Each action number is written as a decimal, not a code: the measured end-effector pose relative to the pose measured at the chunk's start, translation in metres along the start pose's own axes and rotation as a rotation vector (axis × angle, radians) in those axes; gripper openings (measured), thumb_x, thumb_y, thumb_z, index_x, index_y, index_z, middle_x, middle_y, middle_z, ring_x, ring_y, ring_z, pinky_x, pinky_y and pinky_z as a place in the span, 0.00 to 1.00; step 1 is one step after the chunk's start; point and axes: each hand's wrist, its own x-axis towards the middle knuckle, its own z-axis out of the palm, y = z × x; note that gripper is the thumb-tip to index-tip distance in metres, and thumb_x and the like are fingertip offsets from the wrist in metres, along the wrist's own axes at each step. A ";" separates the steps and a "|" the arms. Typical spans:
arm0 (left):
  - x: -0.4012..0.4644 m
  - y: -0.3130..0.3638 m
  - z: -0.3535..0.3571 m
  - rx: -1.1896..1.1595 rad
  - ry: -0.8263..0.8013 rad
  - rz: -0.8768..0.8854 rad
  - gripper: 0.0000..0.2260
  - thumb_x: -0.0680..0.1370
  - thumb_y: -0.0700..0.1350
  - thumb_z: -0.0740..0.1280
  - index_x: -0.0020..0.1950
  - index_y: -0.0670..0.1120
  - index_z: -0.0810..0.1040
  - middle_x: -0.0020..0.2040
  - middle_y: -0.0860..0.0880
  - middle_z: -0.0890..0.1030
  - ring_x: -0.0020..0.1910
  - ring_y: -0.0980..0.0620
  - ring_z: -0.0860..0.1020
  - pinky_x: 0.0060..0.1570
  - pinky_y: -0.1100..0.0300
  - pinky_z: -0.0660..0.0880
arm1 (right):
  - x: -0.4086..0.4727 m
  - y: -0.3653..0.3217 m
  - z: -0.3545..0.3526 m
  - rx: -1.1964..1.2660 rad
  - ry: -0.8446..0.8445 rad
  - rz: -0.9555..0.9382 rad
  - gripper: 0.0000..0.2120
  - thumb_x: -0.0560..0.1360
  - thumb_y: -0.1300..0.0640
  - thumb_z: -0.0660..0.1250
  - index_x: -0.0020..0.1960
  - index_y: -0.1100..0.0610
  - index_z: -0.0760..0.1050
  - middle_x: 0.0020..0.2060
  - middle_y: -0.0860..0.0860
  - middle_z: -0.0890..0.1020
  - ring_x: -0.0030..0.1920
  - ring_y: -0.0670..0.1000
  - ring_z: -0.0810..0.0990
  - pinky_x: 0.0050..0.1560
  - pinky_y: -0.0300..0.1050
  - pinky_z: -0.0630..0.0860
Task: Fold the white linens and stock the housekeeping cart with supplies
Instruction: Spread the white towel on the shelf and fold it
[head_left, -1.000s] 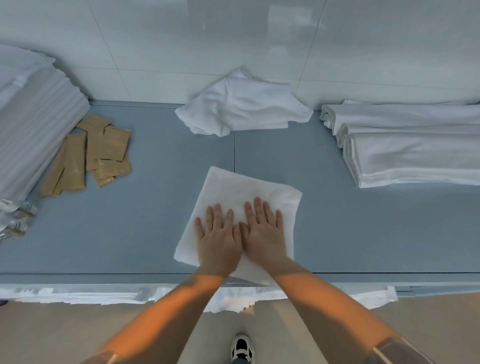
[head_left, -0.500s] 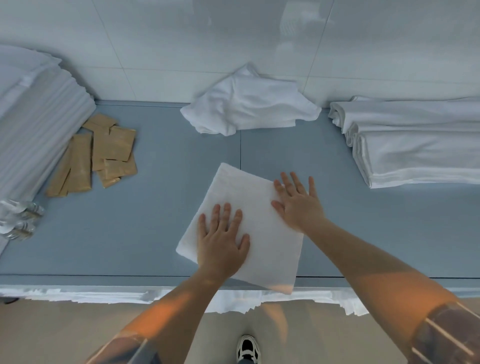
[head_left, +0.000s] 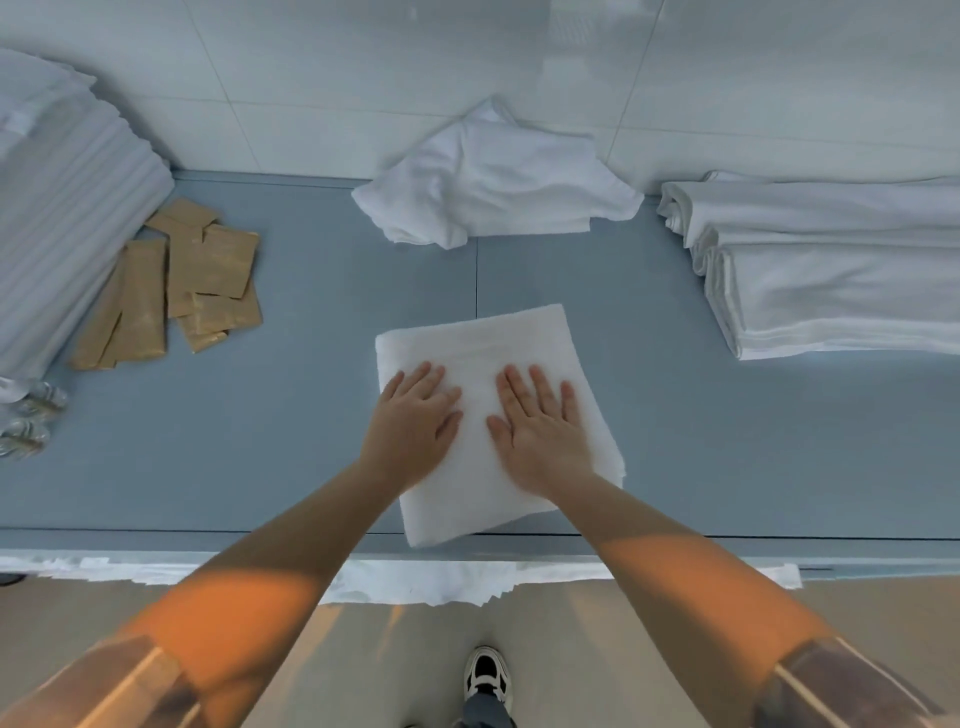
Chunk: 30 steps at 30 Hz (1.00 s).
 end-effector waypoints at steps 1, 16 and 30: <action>-0.012 0.003 0.001 -0.042 0.016 -0.018 0.21 0.79 0.56 0.58 0.67 0.46 0.75 0.73 0.42 0.67 0.75 0.44 0.61 0.74 0.49 0.51 | 0.001 -0.005 0.001 0.015 0.003 0.039 0.29 0.81 0.41 0.39 0.78 0.50 0.39 0.77 0.43 0.41 0.76 0.49 0.35 0.71 0.53 0.26; -0.090 0.003 0.008 -0.282 0.054 -0.183 0.27 0.75 0.37 0.66 0.74 0.50 0.67 0.78 0.48 0.52 0.78 0.44 0.48 0.68 0.47 0.64 | -0.035 -0.037 -0.020 0.083 -0.167 -0.351 0.42 0.77 0.33 0.52 0.78 0.57 0.42 0.78 0.54 0.41 0.77 0.52 0.38 0.75 0.51 0.36; -0.084 -0.013 -0.028 -0.378 0.163 -0.216 0.17 0.77 0.33 0.62 0.65 0.40 0.76 0.57 0.42 0.81 0.53 0.43 0.80 0.51 0.64 0.69 | -0.039 -0.049 -0.019 0.091 -0.051 -0.318 0.30 0.78 0.49 0.62 0.77 0.56 0.56 0.76 0.54 0.59 0.76 0.57 0.56 0.75 0.55 0.52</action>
